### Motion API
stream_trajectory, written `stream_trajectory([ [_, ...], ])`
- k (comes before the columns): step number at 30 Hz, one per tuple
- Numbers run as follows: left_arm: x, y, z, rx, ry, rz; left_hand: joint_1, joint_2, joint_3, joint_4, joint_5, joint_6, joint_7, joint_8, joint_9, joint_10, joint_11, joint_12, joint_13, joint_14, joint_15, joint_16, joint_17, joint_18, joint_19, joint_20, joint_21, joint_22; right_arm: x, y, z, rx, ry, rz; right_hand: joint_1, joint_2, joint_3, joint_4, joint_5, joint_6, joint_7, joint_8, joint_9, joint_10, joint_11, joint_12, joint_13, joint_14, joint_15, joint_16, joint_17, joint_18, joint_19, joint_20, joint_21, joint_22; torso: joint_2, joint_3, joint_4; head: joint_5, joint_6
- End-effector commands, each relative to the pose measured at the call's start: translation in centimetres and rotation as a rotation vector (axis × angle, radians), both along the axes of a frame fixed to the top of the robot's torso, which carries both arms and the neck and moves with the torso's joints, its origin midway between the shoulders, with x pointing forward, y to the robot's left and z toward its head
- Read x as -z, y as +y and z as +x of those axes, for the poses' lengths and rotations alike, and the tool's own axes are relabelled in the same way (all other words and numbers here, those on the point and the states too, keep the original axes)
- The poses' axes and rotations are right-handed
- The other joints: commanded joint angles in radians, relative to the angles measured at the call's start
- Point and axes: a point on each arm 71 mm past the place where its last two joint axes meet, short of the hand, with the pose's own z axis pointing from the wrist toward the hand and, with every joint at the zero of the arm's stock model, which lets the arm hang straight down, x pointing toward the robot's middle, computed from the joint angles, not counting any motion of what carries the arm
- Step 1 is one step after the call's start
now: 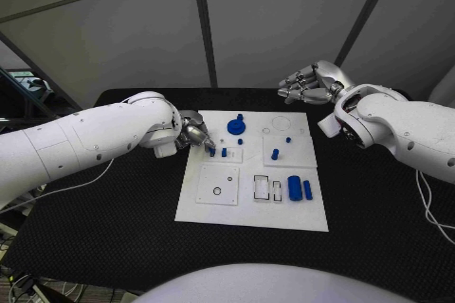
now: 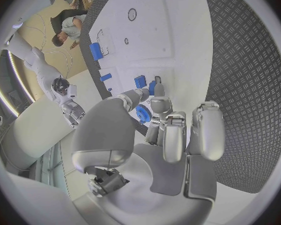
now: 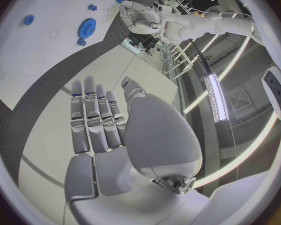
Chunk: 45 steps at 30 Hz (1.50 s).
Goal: Assemble the parts on the task board
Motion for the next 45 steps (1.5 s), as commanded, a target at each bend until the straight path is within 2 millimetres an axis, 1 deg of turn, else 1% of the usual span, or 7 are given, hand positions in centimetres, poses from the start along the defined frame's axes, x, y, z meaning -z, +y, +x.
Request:
stream_trajectory([
  [1,0.0,-0.1,0.1,-0.011,-0.027,0.003,-0.006,0.002,0.148,-0.154,0.005,0.007,-0.002,0.003,0.001,0.035,-0.027,0.007,0.002,0.104,-0.006,0.002,0.263,-0.020,0.033,-0.006,0.007,0.086,-0.1,0.2,0.0,-0.011,-0.004,0.002,-0.009,-0.003,-0.005,-0.001,0.006,-0.006,-0.003,0.000,0.000,-0.006,0.000,0.005,-0.002,-0.006,0.004,-0.004,-0.001,0.012,0.001,0.004,-0.003,-0.001,0.001,0.0006,0.0005,0.000,-0.003],
  [10,0.4,-0.3,-0.3,0.001,-0.005,0.018,-0.006,0.002,0.148,-0.154,0.005,0.007,-0.002,0.004,0.001,0.035,-0.027,0.006,0.000,0.104,-0.006,0.002,0.263,-0.020,0.034,-0.006,0.007,0.086,-0.1,0.2,0.0,-0.012,-0.002,0.001,-0.009,-0.003,-0.005,-0.001,0.007,-0.005,-0.003,0.001,0.000,-0.006,0.000,0.006,-0.002,-0.006,0.004,-0.004,-0.001,0.012,0.002,0.004,-0.005,-0.002,0.000,0.0012,-0.0001,0.000,-0.005],
  [22,0.5,-0.1,-0.8,0.013,0.009,0.027,-0.008,0.000,0.151,-0.157,0.010,0.009,-0.003,0.004,0.002,0.036,-0.028,0.005,-0.001,0.104,-0.006,0.002,0.263,-0.021,0.035,-0.007,0.010,0.089,-0.1,0.2,0.0,-0.012,-0.001,0.001,-0.009,-0.003,-0.005,-0.001,0.007,-0.005,-0.003,0.001,0.000,-0.006,0.000,0.006,-0.002,-0.006,0.004,-0.004,-0.001,0.012,0.002,0.004,-0.005,-0.002,0.000,0.0009,0.0002,0.001,-0.008],
  [26,0.5,0.1,-0.9,0.011,0.009,0.027,-0.009,-0.001,0.152,-0.158,0.012,0.010,-0.003,0.004,0.003,0.037,-0.028,0.007,0.002,0.104,-0.007,0.002,0.263,-0.021,0.035,-0.007,0.011,0.090,-0.1,0.2,0.0,-0.013,-0.001,0.001,-0.009,-0.003,-0.005,-0.001,0.007,-0.005,-0.003,0.001,0.000,-0.006,0.000,0.006,-0.002,-0.006,0.004,-0.004,-0.001,0.012,0.002,0.004,-0.005,-0.002,0.000,0.0002,0.0005,0.000,-0.007],
  [28,0.5,0.2,-1.0,0.008,0.008,0.027,-0.009,-0.001,0.152,-0.158,0.012,0.010,-0.003,0.004,0.003,0.037,-0.028,0.007,0.002,0.104,-0.007,0.002,0.263,-0.021,0.035,-0.007,0.011,0.090,-0.1,0.2,0.0,-0.013,-0.001,0.001,-0.009,-0.003,-0.005,-0.001,0.007,-0.005,-0.003,0.001,0.000,-0.006,0.000,0.006,-0.002,-0.006,0.004,-0.004,-0.001,0.012,0.002,0.004,-0.005,-0.002,0.000,0.0008,0.0002,0.001,-0.007],
  [34,0.5,0.5,-1.0,0.000,0.004,0.028,-0.010,-0.002,0.153,-0.159,0.015,0.011,-0.004,0.005,0.004,0.038,-0.028,0.007,0.001,0.104,-0.007,0.002,0.263,-0.022,0.036,-0.007,0.013,0.092,0.0,0.1,0.0,-0.013,0.000,0.000,-0.009,-0.003,-0.005,-0.001,0.007,-0.005,-0.003,0.001,0.000,-0.006,0.000,0.006,-0.002,-0.006,0.004,-0.004,-0.001,0.012,0.002,0.004,-0.005,-0.002,0.000,0.0005,0.0003,0.002,-0.006],
  [45,0.5,0.7,-0.9,-0.009,-0.011,0.029,-0.010,-0.002,0.153,-0.160,0.016,0.012,-0.004,0.005,0.004,0.039,-0.029,0.008,0.003,0.104,-0.007,0.002,0.263,-0.022,0.036,-0.007,0.013,0.092,0.0,0.1,0.1,-0.013,0.000,0.000,-0.010,-0.002,-0.005,-0.001,0.007,-0.005,-0.003,0.001,0.000,-0.006,0.000,0.006,-0.002,-0.007,0.004,-0.004,-0.002,0.012,0.002,0.004,-0.006,-0.003,0.000,0.0017,-0.0006,0.002,-0.006],
])
